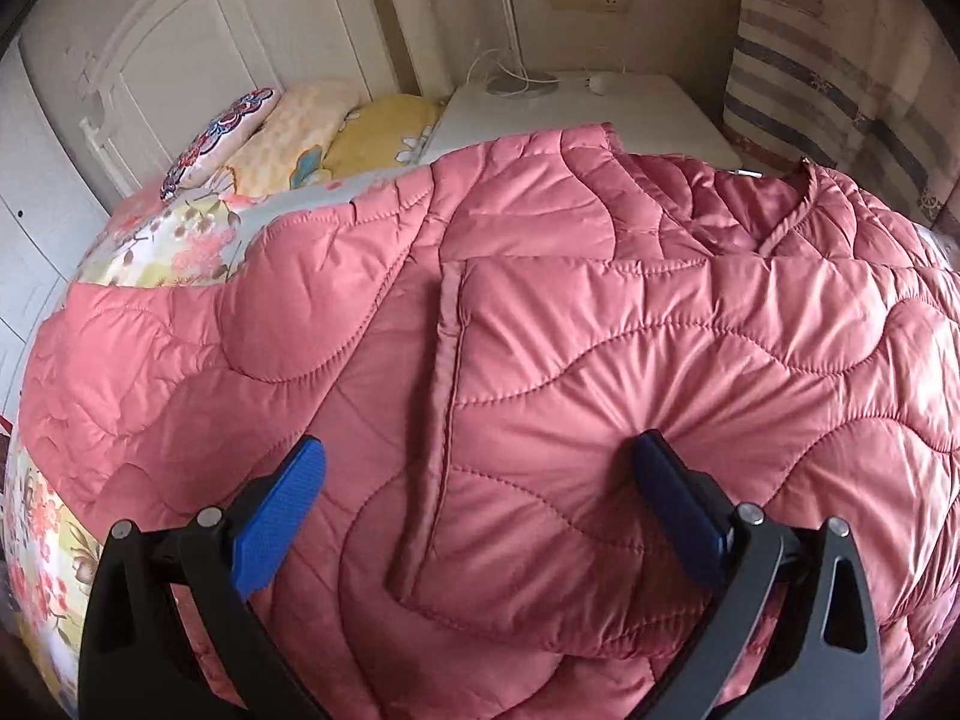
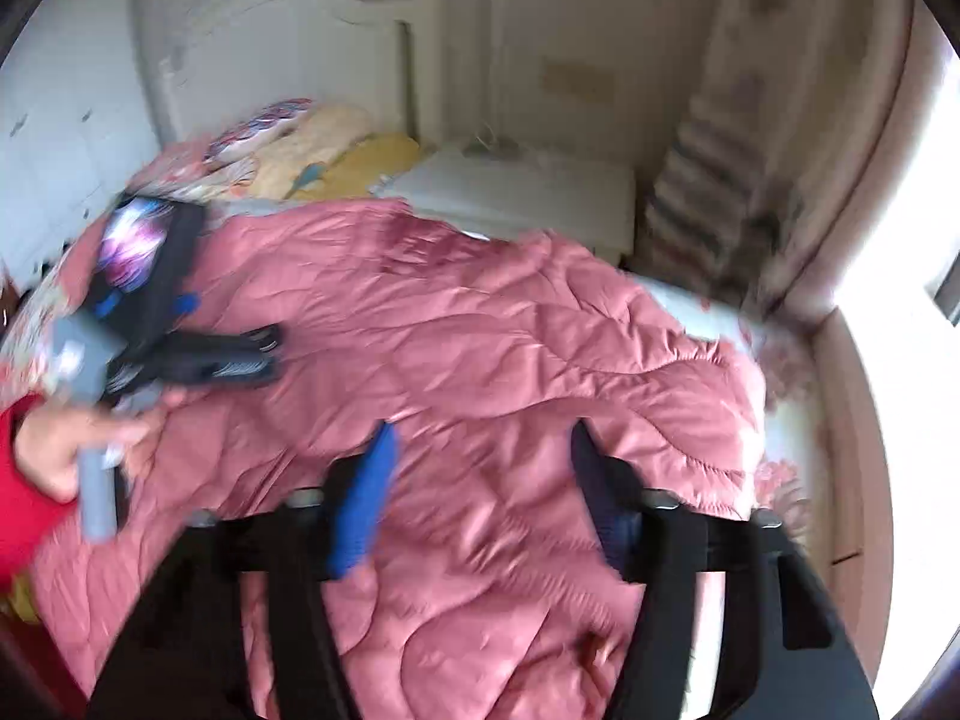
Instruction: Fold large clothes
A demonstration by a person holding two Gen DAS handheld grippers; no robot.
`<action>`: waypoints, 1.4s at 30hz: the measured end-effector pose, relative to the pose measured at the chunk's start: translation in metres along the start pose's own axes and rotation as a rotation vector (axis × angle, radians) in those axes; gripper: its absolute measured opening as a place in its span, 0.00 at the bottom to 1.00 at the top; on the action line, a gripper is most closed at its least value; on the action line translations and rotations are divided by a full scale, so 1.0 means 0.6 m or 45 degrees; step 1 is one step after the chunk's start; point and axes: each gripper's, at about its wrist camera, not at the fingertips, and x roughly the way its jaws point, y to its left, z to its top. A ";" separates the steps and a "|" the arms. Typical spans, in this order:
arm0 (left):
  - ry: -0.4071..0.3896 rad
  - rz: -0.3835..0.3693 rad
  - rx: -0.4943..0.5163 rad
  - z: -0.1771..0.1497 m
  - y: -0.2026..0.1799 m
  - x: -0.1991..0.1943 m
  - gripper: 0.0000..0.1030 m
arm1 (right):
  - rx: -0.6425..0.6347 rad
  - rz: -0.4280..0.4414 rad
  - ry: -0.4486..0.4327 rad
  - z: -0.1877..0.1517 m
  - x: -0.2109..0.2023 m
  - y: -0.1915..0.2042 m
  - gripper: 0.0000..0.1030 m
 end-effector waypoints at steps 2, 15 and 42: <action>0.003 -0.013 -0.002 0.002 0.005 0.005 0.98 | 0.070 -0.197 0.086 0.006 0.057 -0.049 0.57; -0.022 -0.055 -0.030 -0.004 0.012 0.010 0.98 | 0.130 -0.182 0.126 -0.007 0.067 -0.078 0.63; 0.017 -0.240 -0.820 -0.186 0.520 0.010 0.97 | 0.125 -0.256 0.153 -0.036 0.106 -0.073 0.78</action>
